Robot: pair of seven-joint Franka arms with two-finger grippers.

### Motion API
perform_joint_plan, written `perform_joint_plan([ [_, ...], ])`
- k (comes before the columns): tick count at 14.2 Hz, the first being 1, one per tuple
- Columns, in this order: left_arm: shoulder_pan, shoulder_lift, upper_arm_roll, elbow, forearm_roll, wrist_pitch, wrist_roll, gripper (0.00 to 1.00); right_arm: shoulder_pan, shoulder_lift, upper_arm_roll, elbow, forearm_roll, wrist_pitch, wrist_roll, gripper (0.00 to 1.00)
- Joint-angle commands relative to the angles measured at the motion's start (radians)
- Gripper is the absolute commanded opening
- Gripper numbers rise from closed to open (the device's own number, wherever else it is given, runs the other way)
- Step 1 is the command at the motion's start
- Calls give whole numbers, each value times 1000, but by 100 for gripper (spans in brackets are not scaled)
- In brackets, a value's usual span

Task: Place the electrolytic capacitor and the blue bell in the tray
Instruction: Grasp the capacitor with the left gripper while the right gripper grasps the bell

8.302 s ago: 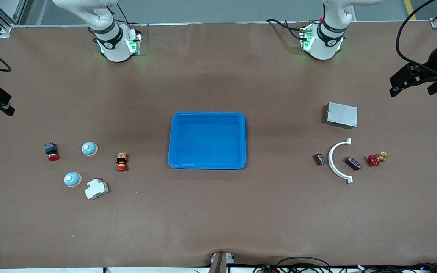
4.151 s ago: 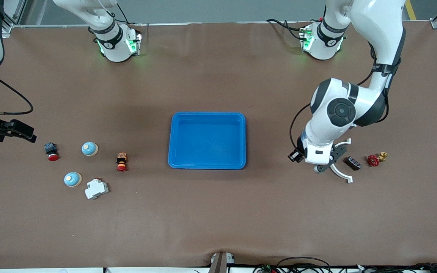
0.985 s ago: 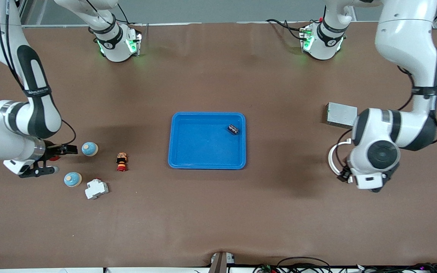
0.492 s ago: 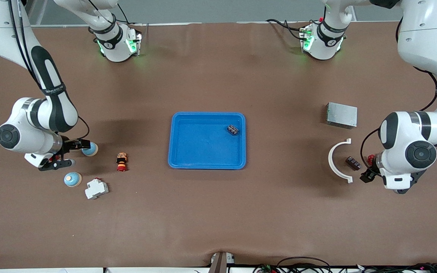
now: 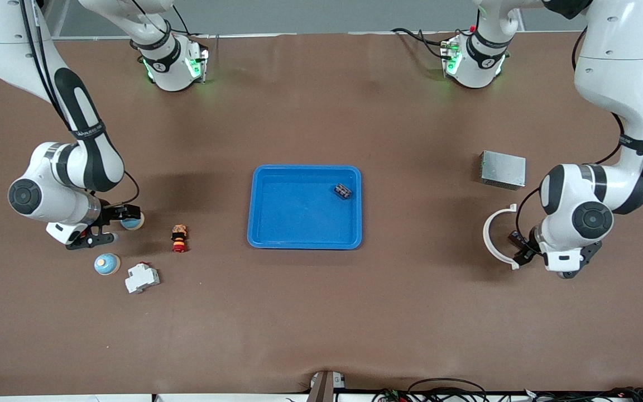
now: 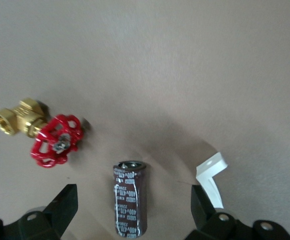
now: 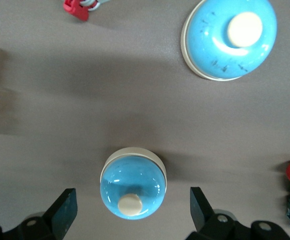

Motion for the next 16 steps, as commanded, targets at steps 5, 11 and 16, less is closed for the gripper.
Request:
perform_joint_plan([
  [5, 27, -32, 1, -138, 0, 166, -12, 89, 11, 23, -6, -20, 2, 51, -15, 100],
  [11, 25, -76, -1, -153, 1, 152, -11, 0, 6, 28, -5, -69, 1, 48, -13, 100],
  [16, 13, -197, -10, -153, 10, -6, 8, 0, 8, 34, -5, -66, 1, 74, -15, 100],
])
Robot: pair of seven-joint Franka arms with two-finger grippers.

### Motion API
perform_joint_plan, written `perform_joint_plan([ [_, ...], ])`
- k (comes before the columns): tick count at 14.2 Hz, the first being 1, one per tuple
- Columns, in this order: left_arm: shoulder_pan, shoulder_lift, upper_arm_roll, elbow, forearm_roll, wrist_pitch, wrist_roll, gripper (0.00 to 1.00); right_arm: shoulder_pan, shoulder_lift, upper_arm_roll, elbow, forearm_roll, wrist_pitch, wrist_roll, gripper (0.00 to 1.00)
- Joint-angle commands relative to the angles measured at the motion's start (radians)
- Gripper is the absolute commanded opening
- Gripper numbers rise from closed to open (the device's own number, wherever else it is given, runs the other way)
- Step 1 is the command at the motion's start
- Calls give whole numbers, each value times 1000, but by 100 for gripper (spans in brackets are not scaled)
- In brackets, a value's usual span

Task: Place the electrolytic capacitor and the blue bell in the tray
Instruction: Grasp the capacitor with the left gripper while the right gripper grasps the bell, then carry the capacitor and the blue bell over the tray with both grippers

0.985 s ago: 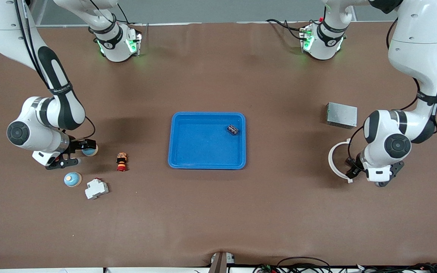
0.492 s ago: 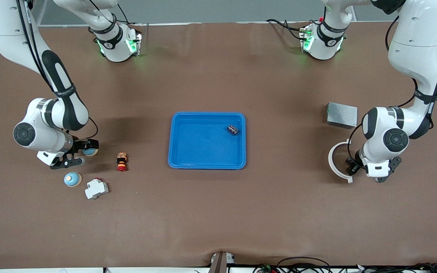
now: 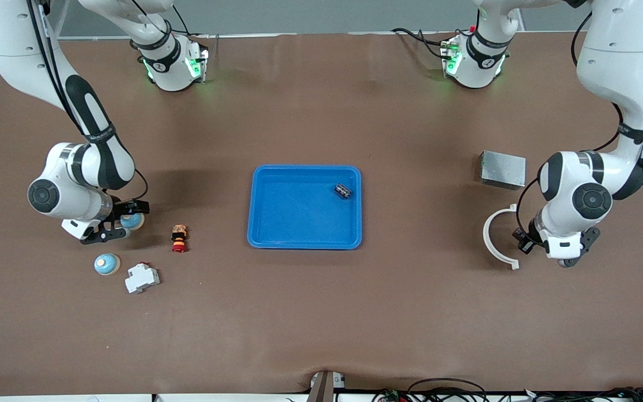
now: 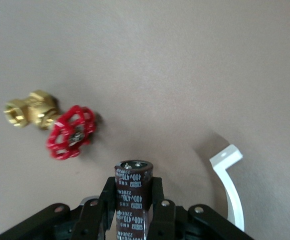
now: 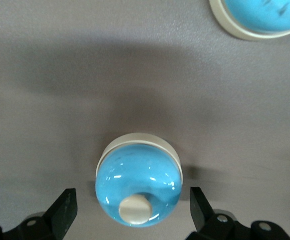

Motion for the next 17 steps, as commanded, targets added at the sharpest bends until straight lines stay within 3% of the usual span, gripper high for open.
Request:
perform_joint_plan([
  [1, -7, -117, -20, -30, 13, -104, 15, 0, 0, 4, -2, -6, 1, 22, -13, 100],
  [3, -7, -147, -53, -15, 13, -157, 5, 0, 0, 4, -2, -6, 1, 24, -14, 100],
  [5, -7, -159, -109, -2, 10, -200, -30, 0, 0, 4, -2, -4, 0, 24, -14, 59],
  [8, -16, -158, -203, 10, 12, -217, -179, 0, 0, 4, -2, -4, 0, 27, -14, 23],
  [9, -37, -156, -218, 10, 15, -217, -213, 0, 0, 4, -2, -4, 0, 26, -16, 16],
  [13, -183, -113, -218, 86, 41, -256, -354, 0, 0, -22, -1, -4, 0, -17, -11, 14],
  [15, -230, -84, -221, 117, 104, -298, -438, 0, 5, -80, 2, 35, 4, -168, 6, 15],
  [17, -240, -76, -223, 119, 116, -298, -458, 0, 22, -108, 4, 159, 6, -404, 44, 16],
])
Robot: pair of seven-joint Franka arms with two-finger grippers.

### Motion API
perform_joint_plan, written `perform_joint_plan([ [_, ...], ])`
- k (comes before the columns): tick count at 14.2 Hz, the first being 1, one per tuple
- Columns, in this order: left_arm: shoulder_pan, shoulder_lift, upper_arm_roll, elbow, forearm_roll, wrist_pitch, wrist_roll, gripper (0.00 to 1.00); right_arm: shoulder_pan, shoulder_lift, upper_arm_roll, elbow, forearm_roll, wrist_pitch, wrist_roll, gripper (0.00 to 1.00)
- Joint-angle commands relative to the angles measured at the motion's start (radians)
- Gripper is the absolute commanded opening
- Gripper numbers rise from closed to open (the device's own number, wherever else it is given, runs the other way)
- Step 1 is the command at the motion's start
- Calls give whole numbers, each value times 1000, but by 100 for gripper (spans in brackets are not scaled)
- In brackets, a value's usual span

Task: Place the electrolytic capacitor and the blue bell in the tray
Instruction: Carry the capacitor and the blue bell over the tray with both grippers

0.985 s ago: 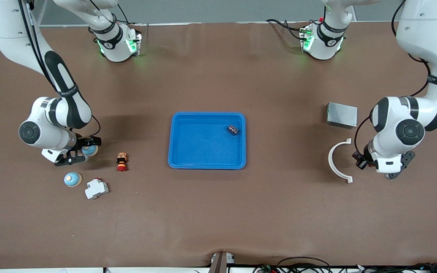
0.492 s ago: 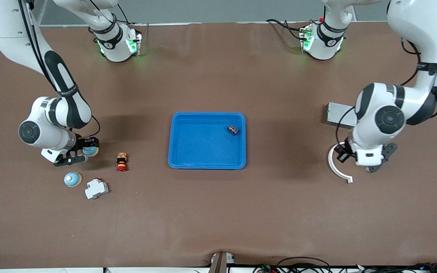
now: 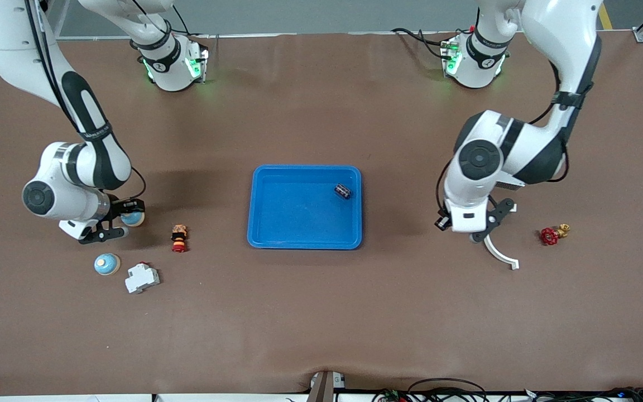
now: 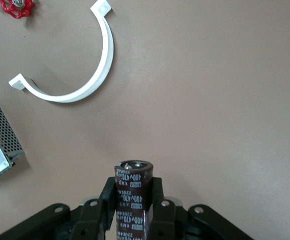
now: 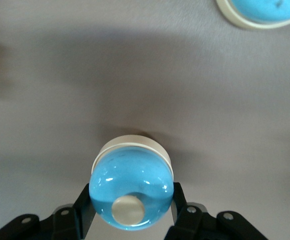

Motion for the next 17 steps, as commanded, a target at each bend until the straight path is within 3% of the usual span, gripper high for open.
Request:
perform_joint_plan([
  [1, -5, 30, -1, 37, 31, -26, -20, 0, 30, -71, 4, 138, 12, -272, 53, 15],
  [3, -31, 33, -1, 47, 29, -26, -27, 0, 94, -111, 5, 187, 17, -380, 168, 15],
  [6, -50, 50, -1, 63, 25, -26, -37, 0, 241, -189, 7, 192, 34, -429, 467, 15],
  [9, -73, 78, -4, 104, 15, -26, -75, 0, 389, -200, 5, 192, 141, -416, 717, 14],
  [13, -171, 166, -6, 222, 14, -24, -254, 0, 578, -179, 4, 183, 184, -270, 996, 14],
  [17, -261, 298, -6, 366, -30, -12, -389, 0, 670, -128, 5, 102, 190, -60, 1076, 14],
])
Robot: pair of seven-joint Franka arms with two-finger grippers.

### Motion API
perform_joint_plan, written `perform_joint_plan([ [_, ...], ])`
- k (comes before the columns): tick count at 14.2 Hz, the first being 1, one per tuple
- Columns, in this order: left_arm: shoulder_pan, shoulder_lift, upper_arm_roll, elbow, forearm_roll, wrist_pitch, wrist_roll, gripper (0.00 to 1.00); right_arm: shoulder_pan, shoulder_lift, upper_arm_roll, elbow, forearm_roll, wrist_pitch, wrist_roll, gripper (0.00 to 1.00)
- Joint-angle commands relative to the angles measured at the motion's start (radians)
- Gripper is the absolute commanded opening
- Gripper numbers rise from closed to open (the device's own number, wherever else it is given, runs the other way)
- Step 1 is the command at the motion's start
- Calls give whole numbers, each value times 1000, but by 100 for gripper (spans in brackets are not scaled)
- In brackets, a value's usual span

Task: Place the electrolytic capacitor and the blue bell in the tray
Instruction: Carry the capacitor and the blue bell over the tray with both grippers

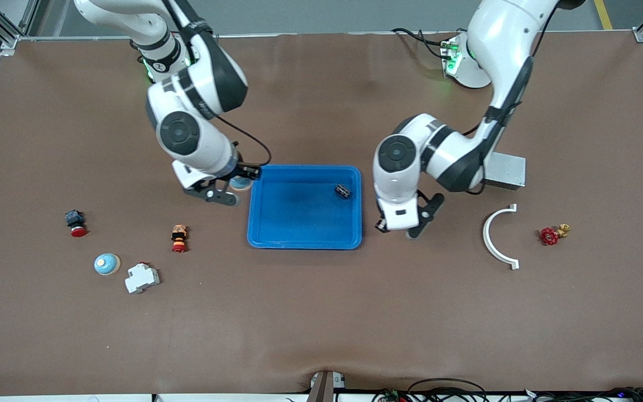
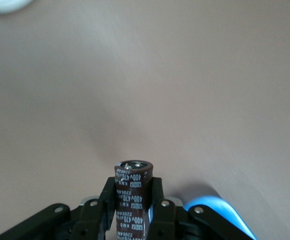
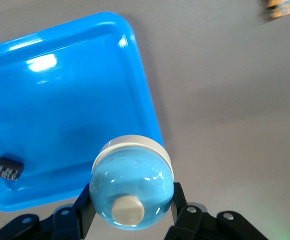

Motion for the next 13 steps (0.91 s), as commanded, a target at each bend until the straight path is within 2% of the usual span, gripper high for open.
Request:
perform_joint_plan([
  [1, -46, 112, 2, 133, -39, -1, -46, 0, 40, 24, -12, -69, 20, 121, 36, 14],
  [4, -91, 171, 2, 144, -76, 108, -110, 0, 57, 72, -12, -80, 28, 167, 43, 14],
  [10, -132, 228, 4, 146, -77, 146, -148, 0, 118, 159, -12, -78, 112, 274, 43, 14],
  [11, -132, 229, 4, 146, -77, 146, -146, 28, 125, 175, -12, -78, 112, 291, 43, 14],
  [12, -132, 228, 4, 146, -74, 146, -134, 92, 127, 184, -12, -78, 112, 299, 43, 14],
  [13, -132, 223, 5, 147, -71, 146, -122, 100, 129, 192, -12, -77, 112, 304, 43, 14],
])
